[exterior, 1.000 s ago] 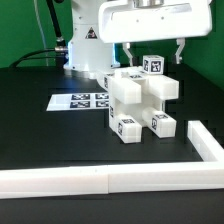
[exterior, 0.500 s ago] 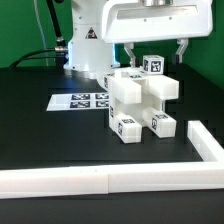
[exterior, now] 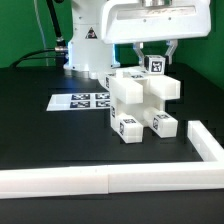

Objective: Assemble chair

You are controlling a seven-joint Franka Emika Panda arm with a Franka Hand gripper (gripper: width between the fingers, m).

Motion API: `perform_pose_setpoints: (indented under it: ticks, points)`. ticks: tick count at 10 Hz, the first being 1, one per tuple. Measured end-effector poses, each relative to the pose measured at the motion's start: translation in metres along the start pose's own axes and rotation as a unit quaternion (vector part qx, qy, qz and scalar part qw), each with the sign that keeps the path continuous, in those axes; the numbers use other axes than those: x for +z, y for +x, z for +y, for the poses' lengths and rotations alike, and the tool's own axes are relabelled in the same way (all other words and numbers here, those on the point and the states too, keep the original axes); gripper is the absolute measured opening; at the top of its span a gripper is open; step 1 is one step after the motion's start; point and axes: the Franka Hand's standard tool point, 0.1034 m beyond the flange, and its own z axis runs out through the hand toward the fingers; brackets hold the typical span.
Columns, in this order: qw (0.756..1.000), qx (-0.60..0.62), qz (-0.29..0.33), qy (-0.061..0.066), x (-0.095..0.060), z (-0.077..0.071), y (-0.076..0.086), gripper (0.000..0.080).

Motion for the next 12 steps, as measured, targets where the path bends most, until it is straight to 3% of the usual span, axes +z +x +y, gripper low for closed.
perform_pose_setpoints:
  ticks: [5,12]
  points:
    - [0.998,0.069,0.0,0.002,0.0,-0.0004,-0.0001,0.0285]
    - [0.957,0.29,-0.004,0.013,0.0001,-0.0035,-0.0006,0.0287]
